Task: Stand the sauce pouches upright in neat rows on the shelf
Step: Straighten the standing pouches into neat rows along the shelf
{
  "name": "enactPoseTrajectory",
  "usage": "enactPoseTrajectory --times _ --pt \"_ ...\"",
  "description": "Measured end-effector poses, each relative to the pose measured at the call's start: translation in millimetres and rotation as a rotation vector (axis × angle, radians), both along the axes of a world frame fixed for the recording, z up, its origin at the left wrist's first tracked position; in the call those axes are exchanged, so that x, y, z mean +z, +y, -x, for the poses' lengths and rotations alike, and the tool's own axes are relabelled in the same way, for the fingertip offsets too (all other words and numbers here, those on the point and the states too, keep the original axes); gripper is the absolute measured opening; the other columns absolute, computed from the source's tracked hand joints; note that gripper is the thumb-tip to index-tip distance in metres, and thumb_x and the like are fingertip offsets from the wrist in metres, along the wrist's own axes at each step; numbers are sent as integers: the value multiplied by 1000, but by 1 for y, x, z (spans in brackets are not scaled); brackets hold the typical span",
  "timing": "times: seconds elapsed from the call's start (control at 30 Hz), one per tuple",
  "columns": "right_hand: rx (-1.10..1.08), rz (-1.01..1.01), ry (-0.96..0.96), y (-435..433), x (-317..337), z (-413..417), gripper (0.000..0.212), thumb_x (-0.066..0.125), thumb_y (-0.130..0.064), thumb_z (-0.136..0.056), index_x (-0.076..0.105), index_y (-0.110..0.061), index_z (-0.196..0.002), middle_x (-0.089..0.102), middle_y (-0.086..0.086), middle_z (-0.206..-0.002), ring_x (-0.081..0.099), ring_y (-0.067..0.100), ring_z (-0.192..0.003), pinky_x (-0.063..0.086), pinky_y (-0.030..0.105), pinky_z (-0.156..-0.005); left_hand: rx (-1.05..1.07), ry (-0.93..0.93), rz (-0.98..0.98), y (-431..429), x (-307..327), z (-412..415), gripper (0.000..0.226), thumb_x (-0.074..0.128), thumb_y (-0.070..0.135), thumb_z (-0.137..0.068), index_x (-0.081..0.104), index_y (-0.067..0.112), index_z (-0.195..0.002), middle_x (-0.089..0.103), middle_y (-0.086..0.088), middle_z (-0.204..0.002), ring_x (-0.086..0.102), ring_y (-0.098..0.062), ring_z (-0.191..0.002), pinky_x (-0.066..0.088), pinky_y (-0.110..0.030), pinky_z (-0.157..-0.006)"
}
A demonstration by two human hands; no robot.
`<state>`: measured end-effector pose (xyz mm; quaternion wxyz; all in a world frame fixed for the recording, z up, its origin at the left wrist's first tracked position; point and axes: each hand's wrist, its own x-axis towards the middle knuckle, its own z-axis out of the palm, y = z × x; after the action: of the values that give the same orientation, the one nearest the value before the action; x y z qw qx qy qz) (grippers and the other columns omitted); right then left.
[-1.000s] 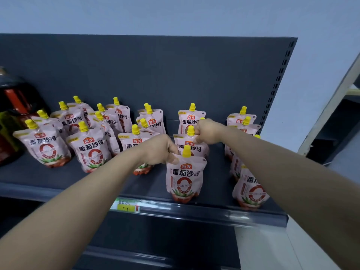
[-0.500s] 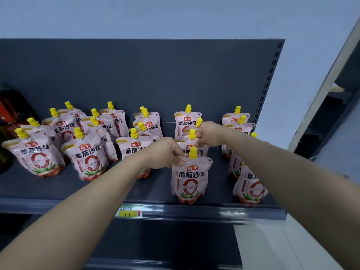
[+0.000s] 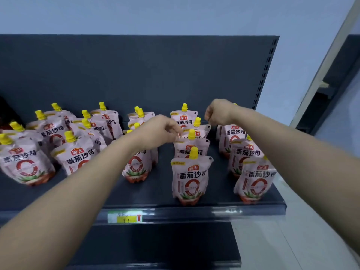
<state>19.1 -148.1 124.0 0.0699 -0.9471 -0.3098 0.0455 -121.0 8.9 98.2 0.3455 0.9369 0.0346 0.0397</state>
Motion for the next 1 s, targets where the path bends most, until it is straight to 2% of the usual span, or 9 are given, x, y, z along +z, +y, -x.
enactPoseTrajectory --times 0.1,0.23,0.33,0.43,0.5,0.6,0.73,0.9,1.0 --pt "11 20 14 5 -1 -10 32 65 -13 -86 67 0 -115 67 16 -122 60 33 -116 51 40 -98 12 29 -106 -1 -7 -20 27 68 17 -83 65 14 -110 64 -2 -103 60 -18 -95 51 -36 -90" --pt "81 128 72 18 -10 -26 39 68 -21 -86 64 -2 -120 66 12 -120 60 30 -112 50 36 -96 -6 133 -194 1 -22 -41 30 71 19 -81 67 15 -110 68 1 -106 62 -16 -95 51 -31 -86" --pt "139 227 87 31 -24 -39 23 71 -27 -83 64 -7 -93 60 8 -94 56 24 -86 45 29 -74 -3 158 -204 1 -33 -49 25 68 17 -82 71 17 -107 70 2 -104 63 -16 -94 52 -34 -90" --pt "200 256 59 42 -33 -52 19 71 -29 -82 62 -12 -86 58 6 -86 53 23 -79 42 27 -68 22 138 -182 3 -37 -57 17 66 13 -84 75 13 -99 73 -5 -97 63 -16 -82 55 -36 -83" --pt "232 249 54 45 -33 -58 23 71 -29 -82 56 -13 -74 55 3 -75 52 23 -76 40 25 -60 49 127 -144 2 -38 -62 16 65 11 -84 76 8 -95 73 -11 -94 63 -19 -76 56 -39 -81" --pt "254 254 26 49 -31 -64 38 71 -30 -82 45 -17 -58 45 -1 -60 49 22 -66 34 24 -48 67 123 -129 1 -40 -69 13 67 11 -83 75 3 -89 73 -16 -91 68 -30 -83 57 -44 -79" --pt "255 265 23 52 -34 -73 42 70 -31 -83 44 -14 -55 43 2 -54 41 16 -47 33 24 -46 77 114 -108 -2 -42 -76 12 68 11 -82 75 2 -85 73 -17 -89 69 -31 -79 58 -44 -76" --pt "314 276 -14 50 -33 -76 41 67 -28 -86 42 -15 -56 41 1 -56 38 13 -49 31 24 -45 98 105 -96 -7 -41 -78 12 68 11 -83 76 6 -90 74 -11 -89 69 -24 -80 58 -40 -78" --pt "320 241 11 48 -34 -75 41 69 -26 -85 42 -17 -55 42 -1 -56 40 14 -50 32 23 -45 82 129 -95 -7 -39 -77 12 67 10 -83 76 5 -90 74 -13 -90 71 -28 -83 59 -41 -77"
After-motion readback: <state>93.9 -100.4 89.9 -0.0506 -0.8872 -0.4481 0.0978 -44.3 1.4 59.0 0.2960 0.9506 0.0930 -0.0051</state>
